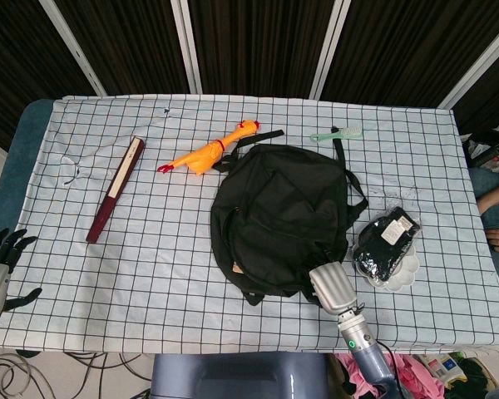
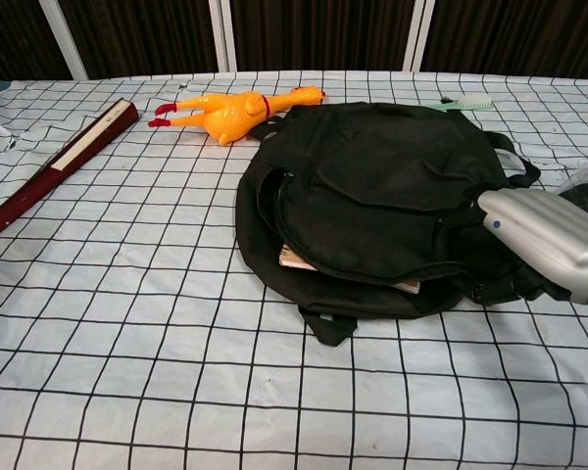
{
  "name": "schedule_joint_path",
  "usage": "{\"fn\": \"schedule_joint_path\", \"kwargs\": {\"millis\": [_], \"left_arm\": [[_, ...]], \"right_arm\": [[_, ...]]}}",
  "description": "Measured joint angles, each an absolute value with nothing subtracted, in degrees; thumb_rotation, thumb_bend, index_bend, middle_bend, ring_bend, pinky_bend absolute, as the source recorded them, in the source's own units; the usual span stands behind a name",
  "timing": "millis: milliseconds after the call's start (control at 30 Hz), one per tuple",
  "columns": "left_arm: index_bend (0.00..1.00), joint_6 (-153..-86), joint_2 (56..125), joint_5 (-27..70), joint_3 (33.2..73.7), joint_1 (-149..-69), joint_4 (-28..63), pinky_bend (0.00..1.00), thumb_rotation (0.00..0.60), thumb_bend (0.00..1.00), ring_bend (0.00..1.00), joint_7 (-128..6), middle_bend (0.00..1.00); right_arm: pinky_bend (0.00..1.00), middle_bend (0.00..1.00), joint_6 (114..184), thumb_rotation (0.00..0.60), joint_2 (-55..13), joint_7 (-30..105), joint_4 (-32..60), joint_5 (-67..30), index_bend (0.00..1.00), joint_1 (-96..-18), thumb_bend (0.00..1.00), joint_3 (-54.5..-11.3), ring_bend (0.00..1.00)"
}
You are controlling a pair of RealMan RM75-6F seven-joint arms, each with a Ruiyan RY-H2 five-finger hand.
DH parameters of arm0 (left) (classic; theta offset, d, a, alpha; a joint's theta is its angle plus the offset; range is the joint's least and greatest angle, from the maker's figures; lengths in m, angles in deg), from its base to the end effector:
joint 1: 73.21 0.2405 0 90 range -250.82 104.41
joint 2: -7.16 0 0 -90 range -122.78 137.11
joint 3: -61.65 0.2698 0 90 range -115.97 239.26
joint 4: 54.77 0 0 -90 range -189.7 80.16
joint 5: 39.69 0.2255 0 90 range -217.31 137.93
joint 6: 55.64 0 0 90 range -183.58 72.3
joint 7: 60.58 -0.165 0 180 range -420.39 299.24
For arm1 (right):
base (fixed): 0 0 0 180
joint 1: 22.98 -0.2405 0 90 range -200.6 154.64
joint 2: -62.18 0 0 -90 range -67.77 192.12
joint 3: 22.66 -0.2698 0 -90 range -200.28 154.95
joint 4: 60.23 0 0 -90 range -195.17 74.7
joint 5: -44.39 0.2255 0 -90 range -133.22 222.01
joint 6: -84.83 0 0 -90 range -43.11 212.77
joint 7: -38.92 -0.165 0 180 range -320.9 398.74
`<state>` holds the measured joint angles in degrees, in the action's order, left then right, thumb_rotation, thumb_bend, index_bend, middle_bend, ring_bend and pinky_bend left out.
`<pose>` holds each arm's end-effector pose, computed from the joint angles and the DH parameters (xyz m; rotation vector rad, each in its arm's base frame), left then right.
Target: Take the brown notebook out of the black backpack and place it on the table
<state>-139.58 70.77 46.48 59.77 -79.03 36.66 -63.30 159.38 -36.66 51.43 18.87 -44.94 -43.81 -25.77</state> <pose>-0.3325 0.2064 0.1497 -1.4385 -0.8617 -0.8445 -0.1997 -0.2612 -0.0613 1.7175 -0.9190 1.1518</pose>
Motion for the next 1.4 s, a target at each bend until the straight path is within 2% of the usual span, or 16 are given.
{"fn": "schedule_joint_path", "kwargs": {"millis": [333, 467, 667, 800, 1000, 1167, 1400], "left_arm": [[0.18, -137.1, 71.4, 49.6, 61.8, -80.2, 37.0, 0.00, 0.600, 0.03, 0.00, -64.2, 0.12], [0.18, -135.6, 72.0, 52.0, 63.2, -81.1, 36.6, 0.00, 0.600, 0.03, 0.00, -63.9, 0.12], [0.19, -132.4, 74.0, 55.8, 64.1, -84.4, 35.4, 0.00, 0.600, 0.03, 0.00, -62.6, 0.14], [0.19, -128.9, 76.1, 55.9, 62.6, -88.3, 34.2, 0.00, 0.600, 0.03, 0.01, -61.3, 0.16], [0.19, -122.9, 81.6, 55.9, 59.3, -95.8, 31.2, 0.00, 0.600, 0.03, 0.01, -59.5, 0.16], [0.20, -119.3, 86.8, 56.0, 56.8, -101.5, 28.1, 0.02, 0.600, 0.03, 0.02, -56.7, 0.17], [0.20, -114.3, 93.6, 56.2, 54.8, -109.0, 21.8, 0.03, 0.600, 0.02, 0.03, -54.6, 0.18]], "right_arm": [[0.11, 0.55, 153.0, 0.600, -32.0, 47.3, 24.6, -42.6, 0.63, -47.6, 0.46, -28.4, 0.31], [0.11, 0.55, 150.4, 0.600, -29.4, 44.7, 25.9, -41.0, 0.64, -50.2, 0.46, -31.8, 0.31], [0.11, 0.55, 142.0, 0.600, -25.0, 42.5, 26.5, -34.6, 0.64, -55.8, 0.46, -38.4, 0.31], [0.11, 0.55, 135.9, 0.600, -22.2, 42.8, 25.0, -28.4, 0.64, -61.0, 0.46, -42.3, 0.31], [0.11, 0.55, 131.8, 0.600, -21.0, 44.4, 21.5, -21.5, 0.64, -65.6, 0.46, -45.3, 0.31], [0.11, 0.55, 130.2, 0.600, -20.7, 45.5, 19.7, -17.7, 0.64, -68.2, 0.47, -46.2, 0.31], [0.11, 0.55, 131.1, 0.600, -21.1, 46.4, 19.1, -15.9, 0.64, -69.6, 0.47, -45.3, 0.31]]}}
